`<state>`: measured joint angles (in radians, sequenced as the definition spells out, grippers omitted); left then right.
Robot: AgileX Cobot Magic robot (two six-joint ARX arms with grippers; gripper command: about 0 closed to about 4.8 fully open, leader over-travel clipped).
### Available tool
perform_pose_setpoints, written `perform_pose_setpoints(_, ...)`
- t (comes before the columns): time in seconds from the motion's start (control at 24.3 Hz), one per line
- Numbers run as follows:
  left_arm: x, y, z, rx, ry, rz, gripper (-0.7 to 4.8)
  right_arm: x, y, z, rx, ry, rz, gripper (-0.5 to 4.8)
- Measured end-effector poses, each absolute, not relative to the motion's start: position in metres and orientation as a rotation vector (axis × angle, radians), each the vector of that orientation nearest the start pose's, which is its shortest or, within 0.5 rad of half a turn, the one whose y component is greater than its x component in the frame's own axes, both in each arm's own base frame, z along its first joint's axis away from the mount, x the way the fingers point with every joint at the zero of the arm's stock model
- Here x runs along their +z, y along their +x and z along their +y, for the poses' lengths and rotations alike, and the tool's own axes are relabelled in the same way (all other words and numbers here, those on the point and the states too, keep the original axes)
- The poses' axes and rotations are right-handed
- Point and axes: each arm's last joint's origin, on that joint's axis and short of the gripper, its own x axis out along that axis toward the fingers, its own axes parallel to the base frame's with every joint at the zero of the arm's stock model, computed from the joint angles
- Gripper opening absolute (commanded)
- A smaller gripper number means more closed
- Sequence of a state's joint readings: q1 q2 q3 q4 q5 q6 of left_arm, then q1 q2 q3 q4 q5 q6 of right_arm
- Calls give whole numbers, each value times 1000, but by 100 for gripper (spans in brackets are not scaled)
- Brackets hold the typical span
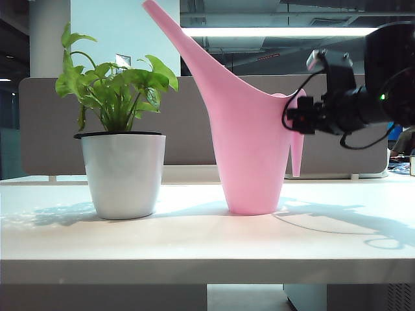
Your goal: Pick up the watering can from the table, water the potted plant, and put the can back.
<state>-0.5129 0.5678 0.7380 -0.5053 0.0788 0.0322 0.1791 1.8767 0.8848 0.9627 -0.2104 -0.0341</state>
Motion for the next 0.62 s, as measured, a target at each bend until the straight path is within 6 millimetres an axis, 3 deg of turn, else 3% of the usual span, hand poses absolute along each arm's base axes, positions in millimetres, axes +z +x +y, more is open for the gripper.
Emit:
perform_pose_setpoints(0.29,314,103,-61,-591,104,323,3,173,370,78,439,-5,81,220)
perform_pose_setpoints(0.45,314,103,-61,-591,104,322,3,174,358,90,479,-5,88,220)
perform_pose_setpoints(0.62,314,103,-61,-591,104,323,3,172,357,90,436,-27,91,216)
